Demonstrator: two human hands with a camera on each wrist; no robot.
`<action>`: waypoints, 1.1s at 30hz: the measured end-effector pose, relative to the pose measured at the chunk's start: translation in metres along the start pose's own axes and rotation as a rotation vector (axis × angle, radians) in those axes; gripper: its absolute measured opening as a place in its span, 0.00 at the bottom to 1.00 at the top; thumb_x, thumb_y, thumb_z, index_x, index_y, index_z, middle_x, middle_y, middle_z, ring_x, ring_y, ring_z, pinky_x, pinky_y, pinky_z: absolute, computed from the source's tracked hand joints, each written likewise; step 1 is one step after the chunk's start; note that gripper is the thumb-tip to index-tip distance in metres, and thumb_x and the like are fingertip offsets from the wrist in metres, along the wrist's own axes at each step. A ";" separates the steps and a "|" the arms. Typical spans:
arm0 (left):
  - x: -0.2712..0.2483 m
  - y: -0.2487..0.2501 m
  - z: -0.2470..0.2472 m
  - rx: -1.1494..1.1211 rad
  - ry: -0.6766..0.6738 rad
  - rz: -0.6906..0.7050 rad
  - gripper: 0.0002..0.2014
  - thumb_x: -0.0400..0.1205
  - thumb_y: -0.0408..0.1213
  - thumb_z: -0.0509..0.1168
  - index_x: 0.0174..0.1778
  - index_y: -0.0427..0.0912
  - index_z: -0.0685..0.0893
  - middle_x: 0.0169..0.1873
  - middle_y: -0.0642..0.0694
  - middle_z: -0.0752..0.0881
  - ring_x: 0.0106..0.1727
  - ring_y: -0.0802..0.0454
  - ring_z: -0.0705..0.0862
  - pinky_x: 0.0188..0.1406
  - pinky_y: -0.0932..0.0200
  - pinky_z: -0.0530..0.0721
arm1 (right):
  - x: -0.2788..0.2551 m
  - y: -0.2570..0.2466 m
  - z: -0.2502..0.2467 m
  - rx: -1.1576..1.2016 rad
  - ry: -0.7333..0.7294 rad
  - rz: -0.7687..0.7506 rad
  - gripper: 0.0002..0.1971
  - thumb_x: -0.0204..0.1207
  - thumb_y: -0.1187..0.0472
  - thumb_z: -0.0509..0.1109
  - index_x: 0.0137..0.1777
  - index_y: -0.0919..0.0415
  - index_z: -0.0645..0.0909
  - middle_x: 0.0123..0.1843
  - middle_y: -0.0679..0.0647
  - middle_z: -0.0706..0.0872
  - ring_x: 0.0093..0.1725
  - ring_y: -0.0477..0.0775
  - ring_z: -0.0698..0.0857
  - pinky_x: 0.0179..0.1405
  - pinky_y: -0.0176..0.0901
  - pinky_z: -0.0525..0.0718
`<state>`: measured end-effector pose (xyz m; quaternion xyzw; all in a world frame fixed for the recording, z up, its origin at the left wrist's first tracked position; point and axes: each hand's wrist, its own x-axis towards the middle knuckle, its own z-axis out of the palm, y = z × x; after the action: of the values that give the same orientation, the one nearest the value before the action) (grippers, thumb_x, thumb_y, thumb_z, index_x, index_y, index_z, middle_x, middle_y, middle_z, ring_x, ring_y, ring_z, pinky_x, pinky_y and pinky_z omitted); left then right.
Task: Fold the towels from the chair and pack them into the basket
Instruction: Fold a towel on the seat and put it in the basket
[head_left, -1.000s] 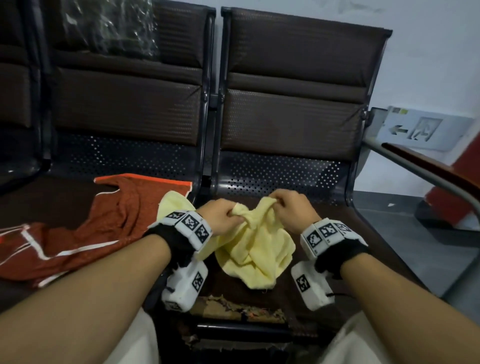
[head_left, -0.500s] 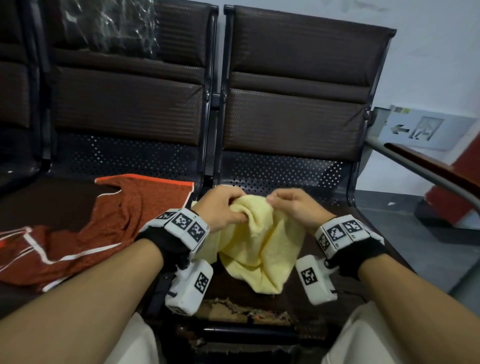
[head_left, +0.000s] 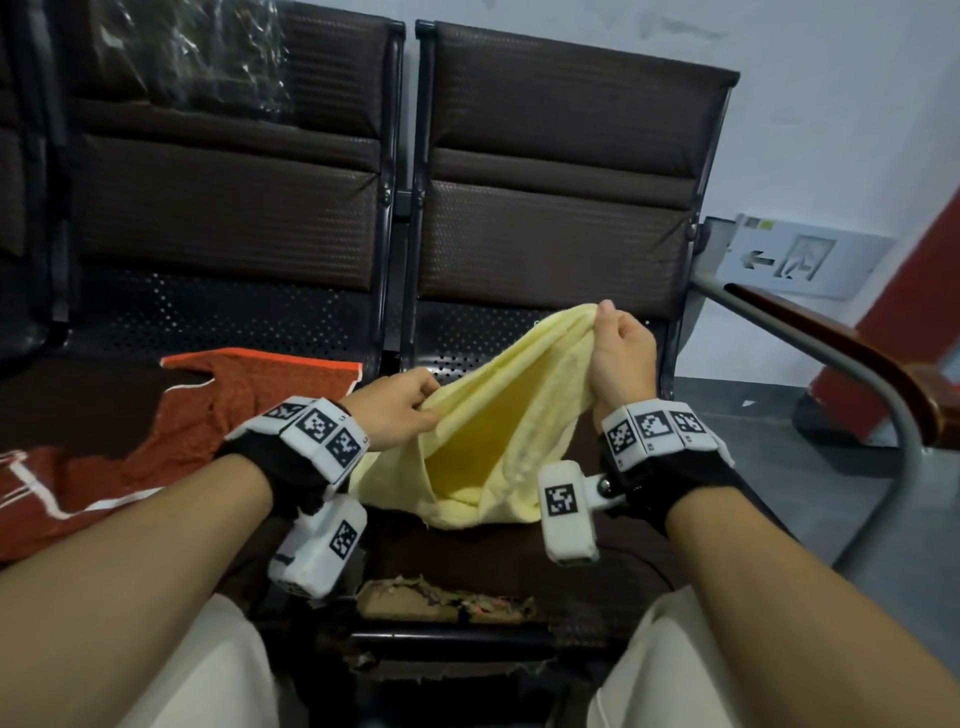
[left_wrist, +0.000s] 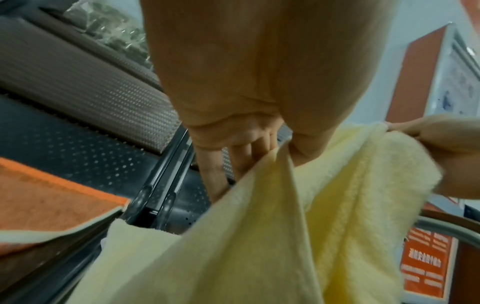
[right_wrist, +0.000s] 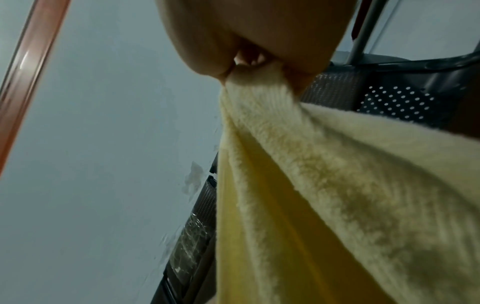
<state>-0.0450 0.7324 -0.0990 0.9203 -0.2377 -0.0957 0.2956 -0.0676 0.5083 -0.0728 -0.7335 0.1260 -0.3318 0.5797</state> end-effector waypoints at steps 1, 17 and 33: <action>-0.001 0.001 -0.001 0.050 -0.014 -0.003 0.09 0.83 0.39 0.60 0.58 0.42 0.77 0.45 0.45 0.85 0.45 0.49 0.83 0.43 0.53 0.79 | 0.000 -0.001 -0.001 0.029 0.026 0.020 0.21 0.85 0.53 0.56 0.29 0.57 0.67 0.31 0.53 0.72 0.35 0.53 0.73 0.41 0.47 0.74; 0.002 0.025 -0.005 -0.744 0.300 -0.030 0.24 0.83 0.51 0.60 0.52 0.29 0.83 0.49 0.30 0.87 0.53 0.36 0.85 0.63 0.35 0.80 | -0.012 0.003 0.009 0.087 -0.273 0.084 0.11 0.77 0.69 0.68 0.47 0.51 0.86 0.34 0.53 0.84 0.35 0.50 0.83 0.38 0.46 0.85; 0.005 0.019 -0.003 -0.768 0.154 -0.039 0.09 0.77 0.42 0.71 0.43 0.38 0.87 0.41 0.35 0.88 0.41 0.43 0.85 0.45 0.47 0.84 | -0.022 -0.001 0.020 -0.033 -0.564 0.140 0.11 0.79 0.65 0.67 0.35 0.58 0.86 0.37 0.60 0.86 0.41 0.60 0.83 0.47 0.61 0.84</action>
<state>-0.0466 0.7177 -0.0861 0.7514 -0.1443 -0.1139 0.6338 -0.0714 0.5366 -0.0813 -0.7958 0.0155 -0.0720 0.6011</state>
